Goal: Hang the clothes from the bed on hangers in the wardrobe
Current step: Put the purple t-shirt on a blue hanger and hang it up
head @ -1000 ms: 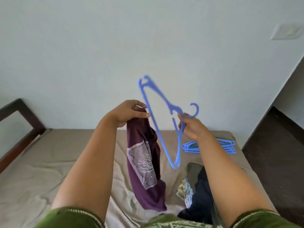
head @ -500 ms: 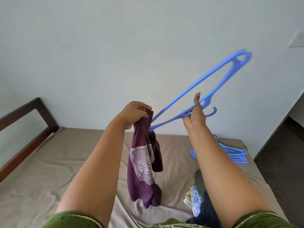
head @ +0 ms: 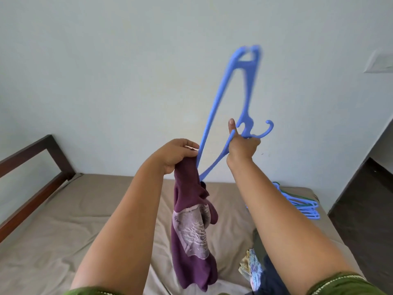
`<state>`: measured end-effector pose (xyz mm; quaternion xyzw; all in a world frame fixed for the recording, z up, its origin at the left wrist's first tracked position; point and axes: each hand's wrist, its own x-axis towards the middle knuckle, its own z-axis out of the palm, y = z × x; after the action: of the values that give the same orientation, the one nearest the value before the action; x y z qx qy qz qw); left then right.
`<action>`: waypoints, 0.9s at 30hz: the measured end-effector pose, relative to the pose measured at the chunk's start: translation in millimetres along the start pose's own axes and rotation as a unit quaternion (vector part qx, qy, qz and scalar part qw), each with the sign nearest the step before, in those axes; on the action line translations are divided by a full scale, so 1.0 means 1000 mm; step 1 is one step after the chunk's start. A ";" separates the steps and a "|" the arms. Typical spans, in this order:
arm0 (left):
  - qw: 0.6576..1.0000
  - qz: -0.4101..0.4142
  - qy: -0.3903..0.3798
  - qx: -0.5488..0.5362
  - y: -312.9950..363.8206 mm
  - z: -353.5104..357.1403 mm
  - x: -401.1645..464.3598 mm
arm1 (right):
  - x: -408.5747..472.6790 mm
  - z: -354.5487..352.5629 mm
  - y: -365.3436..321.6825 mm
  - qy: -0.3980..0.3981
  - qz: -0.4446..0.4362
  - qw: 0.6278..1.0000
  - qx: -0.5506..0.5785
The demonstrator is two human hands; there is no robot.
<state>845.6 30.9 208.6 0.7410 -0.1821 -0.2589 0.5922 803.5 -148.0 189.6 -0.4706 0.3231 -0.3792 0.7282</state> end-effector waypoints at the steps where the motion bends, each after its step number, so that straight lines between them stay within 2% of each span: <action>1: 1.000 0.023 -0.008 0.012 -0.001 0.001 0.000 | 0.000 0.001 -0.001 -0.006 -0.014 1.000 -0.012; 3: 0.997 0.072 -0.041 -0.002 -0.001 0.000 -0.002 | 0.000 0.000 0.000 -0.006 -0.001 1.000 -0.025; 5: 0.989 0.117 -0.065 -0.054 0.002 0.000 -0.005 | -0.001 -0.004 0.005 0.006 0.064 0.998 -0.020; 7: 0.983 0.164 -0.046 -0.071 0.005 0.001 -0.006 | -0.001 -0.010 0.014 -0.002 0.106 0.994 0.007; 9: 0.981 0.191 0.021 -0.008 0.002 0.002 -0.005 | -0.002 -0.016 0.017 -0.006 0.116 0.993 0.024; 11: 0.972 0.185 0.086 0.113 0.000 -0.001 -0.004 | -0.001 -0.017 0.012 0.003 0.101 0.994 0.029; 12: 0.957 0.181 0.111 0.199 -0.002 -0.004 -0.003 | -0.001 -0.017 0.006 0.005 0.085 0.996 0.032; 14: 0.895 0.166 0.153 0.384 -0.008 -0.012 -0.002 | -0.002 -0.018 -0.005 -0.006 0.060 0.997 0.046; 15: 0.871 0.159 0.165 0.435 -0.009 -0.014 -0.004 | -0.003 -0.019 -0.009 -0.014 0.054 0.997 0.058; 16: 0.859 0.160 0.180 0.451 -0.014 -0.015 -0.003 | -0.007 -0.020 -0.013 -0.020 0.055 0.996 0.074; 19: 0.858 0.160 0.198 0.446 -0.017 -0.010 -0.006 | -0.017 -0.018 -0.016 -0.042 0.086 0.986 0.134; 22: 0.840 0.199 0.220 0.454 -0.010 -0.004 -0.009 | -0.027 -0.013 -0.004 -0.055 0.117 0.974 0.188; 25: 0.821 0.212 0.228 0.479 -0.003 0.000 -0.011 | -0.030 -0.010 0.007 -0.043 0.113 0.973 0.195; 27: 0.838 0.192 0.230 0.457 -0.002 -0.007 -0.011 | -0.028 -0.008 0.014 -0.026 0.082 0.981 0.177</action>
<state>840.8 42.9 209.6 0.9156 -0.2770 0.1508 0.2494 785.8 -123.7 177.4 -0.3163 0.2697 -0.3574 0.8364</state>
